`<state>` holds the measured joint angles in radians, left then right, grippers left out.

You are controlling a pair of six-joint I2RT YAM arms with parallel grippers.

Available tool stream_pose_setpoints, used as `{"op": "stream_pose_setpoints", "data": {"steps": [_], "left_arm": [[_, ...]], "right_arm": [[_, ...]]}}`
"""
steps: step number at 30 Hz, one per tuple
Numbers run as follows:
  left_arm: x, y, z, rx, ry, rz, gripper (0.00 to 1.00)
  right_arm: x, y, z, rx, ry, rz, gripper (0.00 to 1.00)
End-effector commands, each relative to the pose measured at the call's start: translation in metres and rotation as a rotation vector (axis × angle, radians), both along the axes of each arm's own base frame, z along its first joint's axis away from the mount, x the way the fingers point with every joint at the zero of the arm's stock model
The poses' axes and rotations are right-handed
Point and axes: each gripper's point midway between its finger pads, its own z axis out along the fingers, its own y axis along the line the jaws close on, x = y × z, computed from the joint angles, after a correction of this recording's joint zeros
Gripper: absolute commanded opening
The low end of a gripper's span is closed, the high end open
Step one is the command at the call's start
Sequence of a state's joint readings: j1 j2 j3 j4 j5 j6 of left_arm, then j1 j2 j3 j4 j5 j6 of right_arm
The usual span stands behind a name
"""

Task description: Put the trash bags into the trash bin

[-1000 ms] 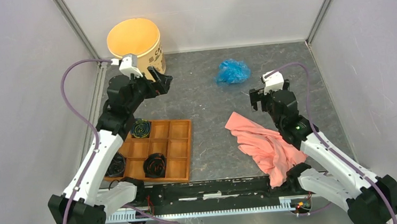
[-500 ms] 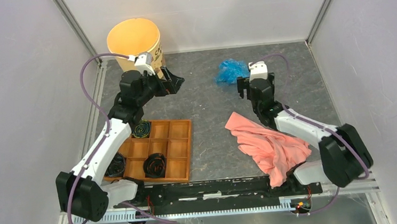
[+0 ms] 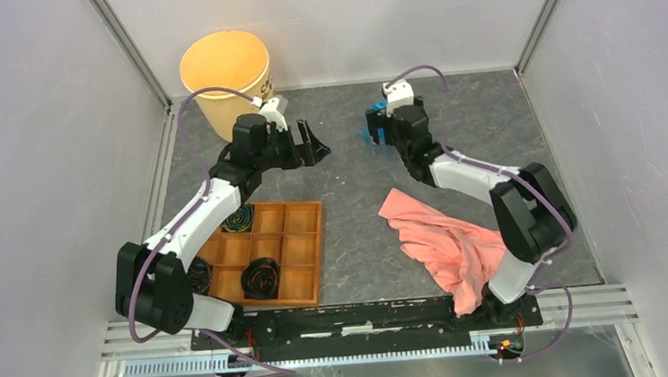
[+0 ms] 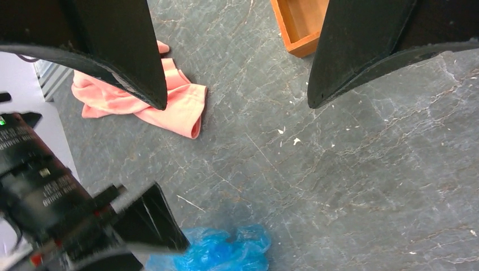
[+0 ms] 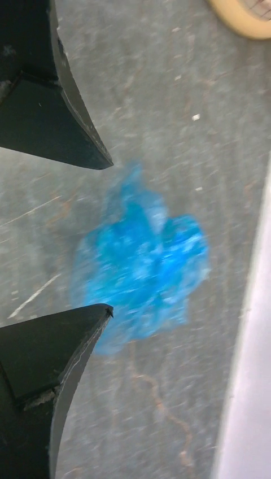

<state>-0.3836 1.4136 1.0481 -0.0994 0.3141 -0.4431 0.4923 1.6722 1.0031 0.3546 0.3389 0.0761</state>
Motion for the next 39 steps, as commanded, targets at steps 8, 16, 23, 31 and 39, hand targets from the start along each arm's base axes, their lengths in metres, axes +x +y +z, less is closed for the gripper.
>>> {"op": "stream_pose_setpoints", "data": {"steps": [8, 16, 23, 31, 39], "left_arm": [[-0.002, 0.006, 0.064, -0.002, -0.182, -0.002, 0.99], [-0.001, 0.003, 0.059, -0.001, -0.157, -0.016, 0.98], [-0.001, 0.003, 0.057, -0.002, -0.149, -0.016, 0.98], [-0.006, 0.011, 0.079, -0.007, -0.239, 0.006, 0.99], [-0.012, 0.025, 0.101, -0.017, -0.339, 0.069, 1.00]], "right_arm": [[0.079, 0.043, -0.008, 0.014, -0.011, -0.162, 0.87], [0.088, 0.039, -0.030, -0.102, 0.029, -0.187, 0.63], [0.090, 0.058, -0.010, -0.113, -0.006, -0.060, 0.00], [-0.051, 0.135, 0.156, 0.165, -0.289, 0.805, 0.00], [-0.049, 0.069, 0.067, 0.321, -0.180, 0.682, 0.00]]}}
